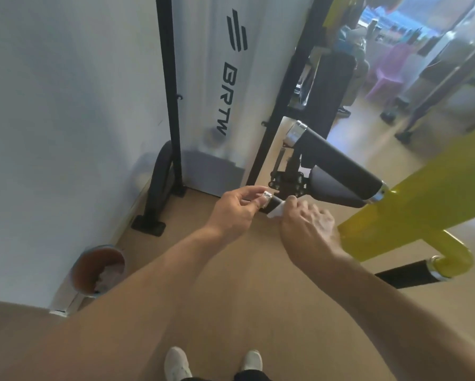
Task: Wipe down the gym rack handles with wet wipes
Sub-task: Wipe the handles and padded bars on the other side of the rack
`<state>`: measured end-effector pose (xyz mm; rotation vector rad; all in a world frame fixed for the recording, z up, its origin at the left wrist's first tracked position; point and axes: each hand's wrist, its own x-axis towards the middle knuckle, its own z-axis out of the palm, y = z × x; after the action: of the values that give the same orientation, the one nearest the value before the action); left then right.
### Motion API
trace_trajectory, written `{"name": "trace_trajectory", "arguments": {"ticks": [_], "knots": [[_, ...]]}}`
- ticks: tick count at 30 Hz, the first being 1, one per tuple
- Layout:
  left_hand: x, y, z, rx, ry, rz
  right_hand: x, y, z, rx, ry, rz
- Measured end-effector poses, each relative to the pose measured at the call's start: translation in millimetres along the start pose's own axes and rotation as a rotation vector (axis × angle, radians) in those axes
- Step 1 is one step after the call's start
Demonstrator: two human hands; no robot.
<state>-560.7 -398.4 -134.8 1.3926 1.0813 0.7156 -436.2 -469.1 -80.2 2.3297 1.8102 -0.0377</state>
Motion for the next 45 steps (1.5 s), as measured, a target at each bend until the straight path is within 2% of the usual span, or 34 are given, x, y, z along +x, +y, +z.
{"name": "trace_trajectory", "arguments": {"ticks": [4, 6, 11, 14, 15, 17, 20, 23, 25, 28, 30, 31, 35, 39, 42, 45], "knots": [[2, 2, -3, -0.041, 0.047, -0.038, 19, -11, 10, 0.164, 0.081, -0.177], [1, 4, -1, -0.031, 0.059, -0.047, 20, -12, 11, 0.141, 0.086, -0.217], [1, 6, 9, 0.033, 0.062, -0.02, -2, 19, 2, -0.406, -0.126, -0.06], [-1, 10, 12, 0.044, 0.051, -0.012, -14, 33, 7, -0.727, -0.127, -0.134], [-2, 12, 12, 0.042, 0.055, -0.009, -12, 34, 9, -0.764, -0.098, -0.174], [-3, 15, 13, 0.05, 0.077, -0.017, -2, 33, 12, -0.666, -0.019, -0.229], [-5, 18, 12, 0.058, 0.122, -0.055, 21, 17, 17, -0.37, 0.122, -0.305], [-4, 19, 10, 0.03, 0.177, -0.096, 33, 4, 22, -0.236, 0.208, -0.344], [-3, 18, 12, 0.004, 0.202, -0.11, 28, 12, 19, -0.29, 0.15, -0.312], [-3, 17, 22, -0.022, 0.21, -0.086, 4, 39, 18, -0.668, 0.019, -0.301], [-4, 15, 27, -0.033, 0.203, -0.081, -9, 53, 17, -0.851, 0.012, -0.284], [-4, 15, 28, -0.042, 0.202, -0.085, -10, 55, 17, -0.857, 0.027, -0.287], [-1, 17, 26, -0.009, 0.213, -0.077, 16, 31, 13, -0.486, 0.122, -0.327], [2, 17, 21, 0.043, 0.202, -0.055, 24, 7, 18, -0.156, 0.128, -0.276], [1, 14, 18, 0.038, 0.236, -0.065, 6, 19, 16, -0.175, 0.101, -0.215], [-4, 12, 18, 0.018, 0.239, -0.072, -10, 32, 8, -0.354, 0.078, -0.17]]}}
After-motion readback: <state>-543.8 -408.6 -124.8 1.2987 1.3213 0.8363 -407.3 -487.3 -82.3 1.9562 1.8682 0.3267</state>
